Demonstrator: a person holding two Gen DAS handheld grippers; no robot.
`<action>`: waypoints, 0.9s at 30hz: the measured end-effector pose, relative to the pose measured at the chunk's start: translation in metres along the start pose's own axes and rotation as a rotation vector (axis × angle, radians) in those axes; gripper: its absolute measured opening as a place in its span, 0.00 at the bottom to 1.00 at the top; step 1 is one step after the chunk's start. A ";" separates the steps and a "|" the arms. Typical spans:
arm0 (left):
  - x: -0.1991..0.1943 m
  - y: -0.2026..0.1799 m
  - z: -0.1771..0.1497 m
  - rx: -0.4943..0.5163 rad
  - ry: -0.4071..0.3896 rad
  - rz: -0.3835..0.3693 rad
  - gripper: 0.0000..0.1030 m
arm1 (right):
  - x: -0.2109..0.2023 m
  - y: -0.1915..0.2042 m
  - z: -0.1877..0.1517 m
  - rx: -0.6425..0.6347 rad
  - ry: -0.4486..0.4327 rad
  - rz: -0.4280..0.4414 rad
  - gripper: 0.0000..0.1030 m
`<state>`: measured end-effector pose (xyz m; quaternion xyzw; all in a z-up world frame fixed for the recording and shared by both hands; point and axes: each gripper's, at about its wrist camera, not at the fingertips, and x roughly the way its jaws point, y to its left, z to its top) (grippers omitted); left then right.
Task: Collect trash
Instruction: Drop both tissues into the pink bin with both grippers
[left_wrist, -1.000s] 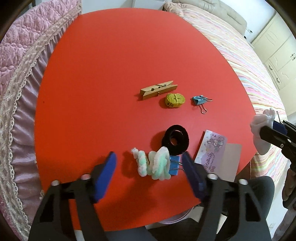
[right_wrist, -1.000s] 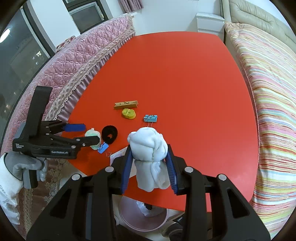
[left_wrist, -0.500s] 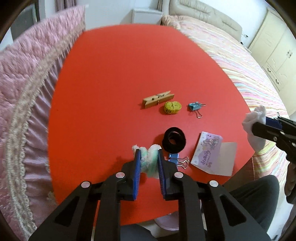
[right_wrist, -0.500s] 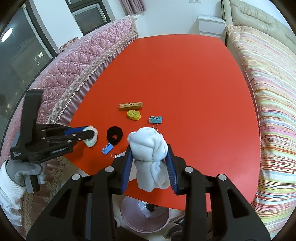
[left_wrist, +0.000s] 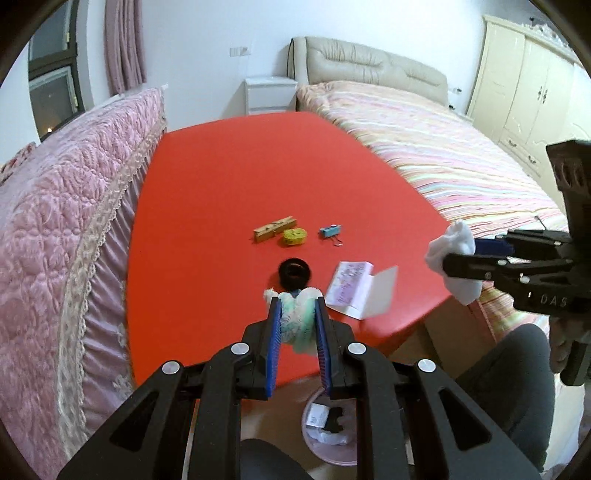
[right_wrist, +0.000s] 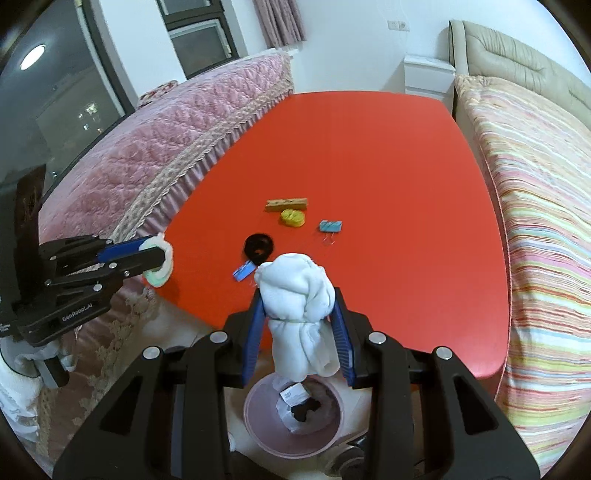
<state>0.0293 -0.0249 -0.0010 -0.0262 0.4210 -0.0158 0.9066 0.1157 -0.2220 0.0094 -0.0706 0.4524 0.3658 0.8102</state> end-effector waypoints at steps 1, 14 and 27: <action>-0.003 -0.002 -0.005 -0.006 -0.004 -0.009 0.17 | -0.003 0.003 -0.006 -0.004 -0.001 0.004 0.34; -0.015 -0.030 -0.066 -0.001 0.011 -0.071 0.17 | -0.024 0.030 -0.073 -0.035 0.019 0.022 0.34; -0.022 -0.032 -0.089 -0.009 0.036 -0.087 0.17 | -0.002 0.033 -0.101 -0.019 0.096 0.044 0.81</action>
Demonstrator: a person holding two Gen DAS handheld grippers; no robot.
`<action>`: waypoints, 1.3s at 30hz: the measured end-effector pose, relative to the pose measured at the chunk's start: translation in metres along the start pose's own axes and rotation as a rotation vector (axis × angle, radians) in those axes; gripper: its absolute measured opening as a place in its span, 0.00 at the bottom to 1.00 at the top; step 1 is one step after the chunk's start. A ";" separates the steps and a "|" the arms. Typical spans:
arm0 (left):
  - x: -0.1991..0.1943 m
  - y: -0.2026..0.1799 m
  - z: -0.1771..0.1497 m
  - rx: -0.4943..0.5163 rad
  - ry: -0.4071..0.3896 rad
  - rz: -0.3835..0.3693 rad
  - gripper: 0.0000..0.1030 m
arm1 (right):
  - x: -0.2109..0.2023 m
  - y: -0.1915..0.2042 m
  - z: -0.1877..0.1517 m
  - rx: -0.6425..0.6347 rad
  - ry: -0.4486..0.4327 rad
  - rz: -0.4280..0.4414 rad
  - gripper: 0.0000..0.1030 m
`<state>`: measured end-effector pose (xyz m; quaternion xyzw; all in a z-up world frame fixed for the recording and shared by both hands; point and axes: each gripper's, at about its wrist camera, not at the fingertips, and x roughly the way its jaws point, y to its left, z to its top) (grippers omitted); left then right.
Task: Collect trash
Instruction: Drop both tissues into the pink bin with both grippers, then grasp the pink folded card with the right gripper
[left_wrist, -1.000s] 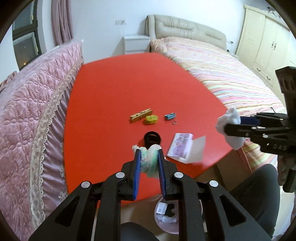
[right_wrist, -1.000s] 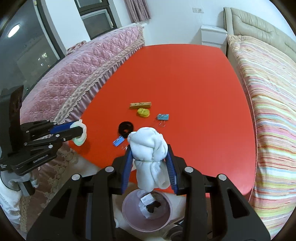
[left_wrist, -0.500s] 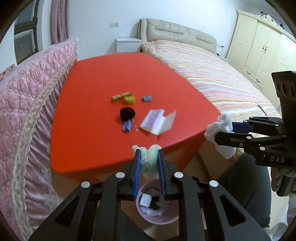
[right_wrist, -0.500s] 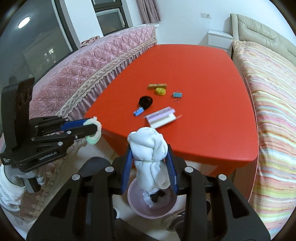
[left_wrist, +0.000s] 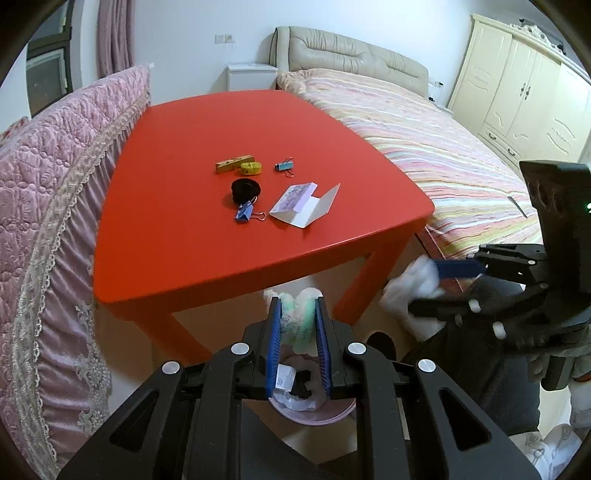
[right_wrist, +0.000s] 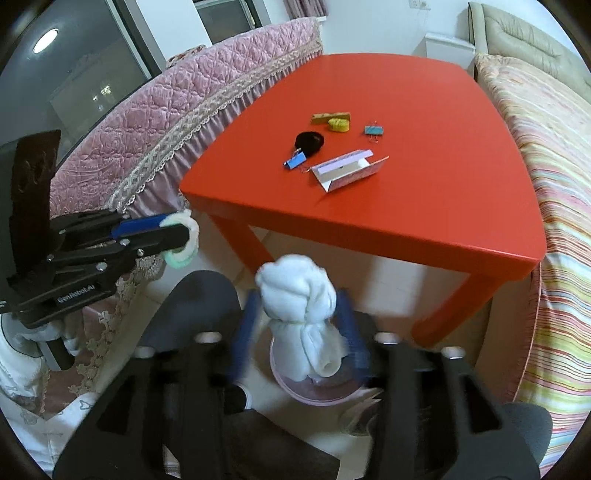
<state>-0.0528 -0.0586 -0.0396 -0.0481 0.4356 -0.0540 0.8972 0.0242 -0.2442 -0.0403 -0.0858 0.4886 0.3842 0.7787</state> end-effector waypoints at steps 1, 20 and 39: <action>0.000 0.000 0.001 0.000 -0.001 -0.001 0.17 | -0.001 -0.001 0.000 0.004 -0.004 -0.003 0.82; 0.020 -0.025 0.000 0.065 0.068 -0.031 0.91 | -0.026 -0.025 -0.002 0.090 -0.076 -0.083 0.92; 0.021 0.000 0.006 0.005 0.064 -0.008 0.93 | -0.014 -0.019 0.010 0.046 -0.052 -0.051 0.94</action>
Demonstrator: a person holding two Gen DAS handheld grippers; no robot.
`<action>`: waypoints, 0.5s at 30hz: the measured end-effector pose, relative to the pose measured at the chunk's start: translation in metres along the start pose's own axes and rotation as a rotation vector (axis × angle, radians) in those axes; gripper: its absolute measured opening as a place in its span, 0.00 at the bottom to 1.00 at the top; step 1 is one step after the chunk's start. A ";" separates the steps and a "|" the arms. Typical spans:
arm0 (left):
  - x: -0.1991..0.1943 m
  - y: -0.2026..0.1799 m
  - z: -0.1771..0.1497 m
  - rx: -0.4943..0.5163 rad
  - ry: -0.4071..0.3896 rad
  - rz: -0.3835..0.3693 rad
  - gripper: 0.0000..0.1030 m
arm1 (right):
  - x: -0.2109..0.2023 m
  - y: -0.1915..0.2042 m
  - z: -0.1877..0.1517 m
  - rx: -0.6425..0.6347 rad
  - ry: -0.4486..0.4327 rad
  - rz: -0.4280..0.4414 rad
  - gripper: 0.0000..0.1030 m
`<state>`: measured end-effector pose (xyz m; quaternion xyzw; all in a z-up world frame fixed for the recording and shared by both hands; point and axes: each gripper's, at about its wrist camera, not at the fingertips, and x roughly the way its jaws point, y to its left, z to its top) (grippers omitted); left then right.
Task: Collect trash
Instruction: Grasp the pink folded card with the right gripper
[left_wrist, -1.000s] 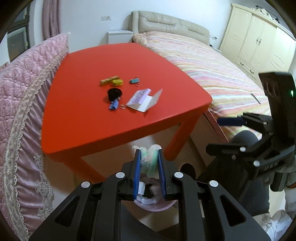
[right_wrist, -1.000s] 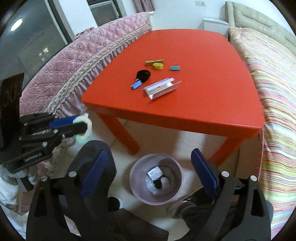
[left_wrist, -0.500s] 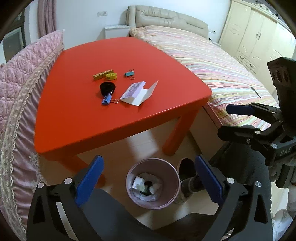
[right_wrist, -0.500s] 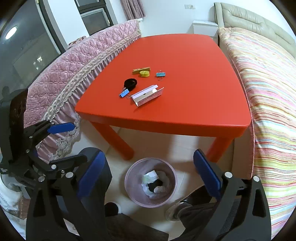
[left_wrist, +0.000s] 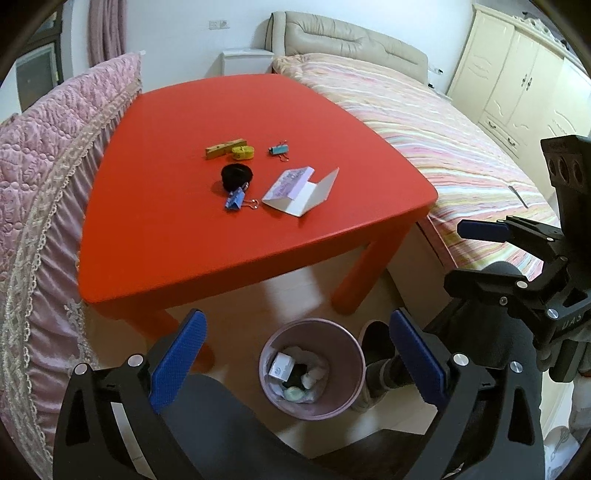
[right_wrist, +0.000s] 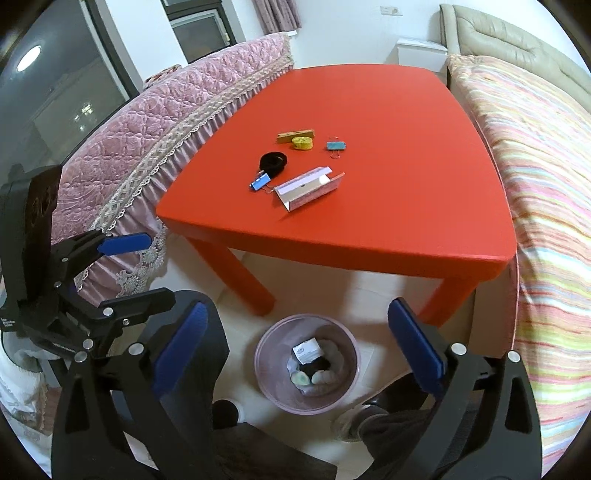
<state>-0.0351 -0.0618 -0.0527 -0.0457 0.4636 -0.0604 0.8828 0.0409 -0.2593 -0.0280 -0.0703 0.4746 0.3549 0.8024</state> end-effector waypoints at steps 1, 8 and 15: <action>-0.001 0.001 0.001 -0.002 -0.005 0.001 0.93 | 0.000 0.000 0.003 -0.007 0.000 0.002 0.94; -0.007 0.007 0.007 -0.013 -0.025 0.003 0.93 | 0.008 0.001 0.036 -0.106 0.001 0.000 0.94; -0.009 0.009 0.006 -0.025 -0.031 0.000 0.93 | 0.033 -0.002 0.072 -0.221 0.042 -0.009 0.94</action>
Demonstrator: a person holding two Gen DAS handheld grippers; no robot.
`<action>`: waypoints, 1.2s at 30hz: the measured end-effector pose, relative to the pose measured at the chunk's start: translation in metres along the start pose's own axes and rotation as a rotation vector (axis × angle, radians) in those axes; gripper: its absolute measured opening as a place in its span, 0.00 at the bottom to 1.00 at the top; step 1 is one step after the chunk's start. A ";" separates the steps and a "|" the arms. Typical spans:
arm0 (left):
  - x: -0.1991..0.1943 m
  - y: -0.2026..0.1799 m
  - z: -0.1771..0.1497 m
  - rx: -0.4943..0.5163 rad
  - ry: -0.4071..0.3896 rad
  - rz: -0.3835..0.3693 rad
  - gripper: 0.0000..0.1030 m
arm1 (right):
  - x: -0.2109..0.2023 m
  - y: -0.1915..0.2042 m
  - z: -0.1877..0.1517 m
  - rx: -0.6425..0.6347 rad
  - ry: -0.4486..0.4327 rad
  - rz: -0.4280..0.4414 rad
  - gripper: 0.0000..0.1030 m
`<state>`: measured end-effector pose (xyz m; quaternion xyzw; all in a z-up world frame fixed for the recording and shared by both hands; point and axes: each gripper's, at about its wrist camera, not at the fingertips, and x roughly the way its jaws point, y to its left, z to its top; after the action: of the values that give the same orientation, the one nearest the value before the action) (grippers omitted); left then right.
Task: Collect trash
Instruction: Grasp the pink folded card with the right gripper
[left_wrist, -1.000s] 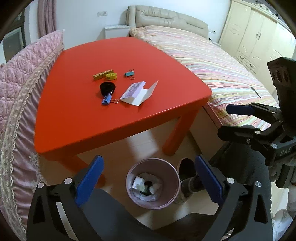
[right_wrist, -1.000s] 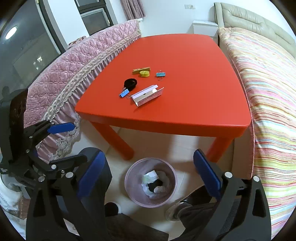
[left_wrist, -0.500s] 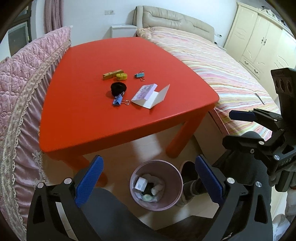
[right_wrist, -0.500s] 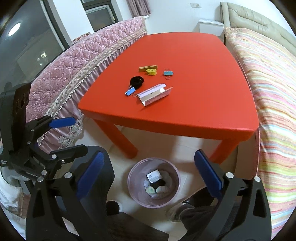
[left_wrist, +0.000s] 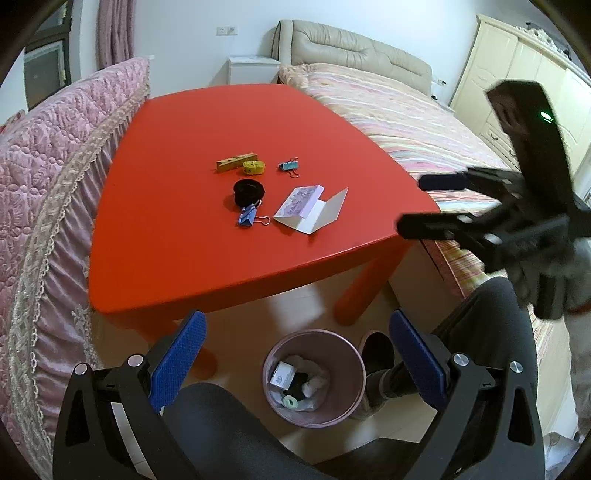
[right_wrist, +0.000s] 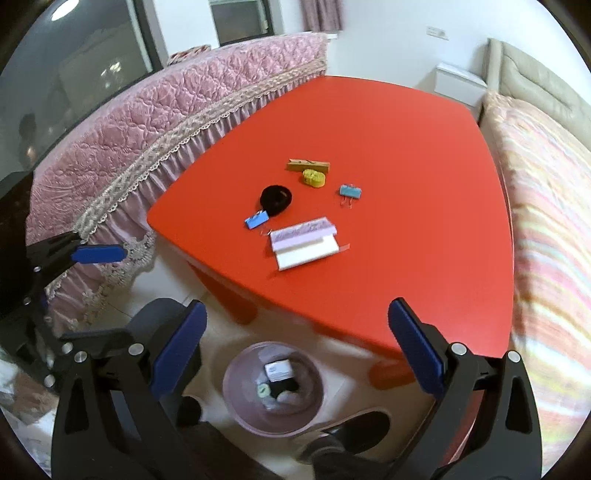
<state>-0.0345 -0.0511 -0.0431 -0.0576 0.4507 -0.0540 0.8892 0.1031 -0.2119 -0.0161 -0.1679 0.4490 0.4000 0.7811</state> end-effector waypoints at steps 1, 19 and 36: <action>0.000 0.001 0.000 -0.002 0.000 0.000 0.93 | 0.005 -0.001 0.005 -0.022 0.010 0.007 0.94; -0.001 0.013 0.000 -0.047 0.000 0.012 0.93 | 0.085 -0.010 0.030 -0.222 0.174 0.081 0.85; 0.006 0.018 -0.001 -0.062 0.015 0.004 0.93 | 0.094 -0.011 0.030 -0.220 0.147 0.075 0.61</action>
<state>-0.0313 -0.0338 -0.0509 -0.0837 0.4590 -0.0385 0.8836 0.1545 -0.1553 -0.0794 -0.2643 0.4647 0.4624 0.7074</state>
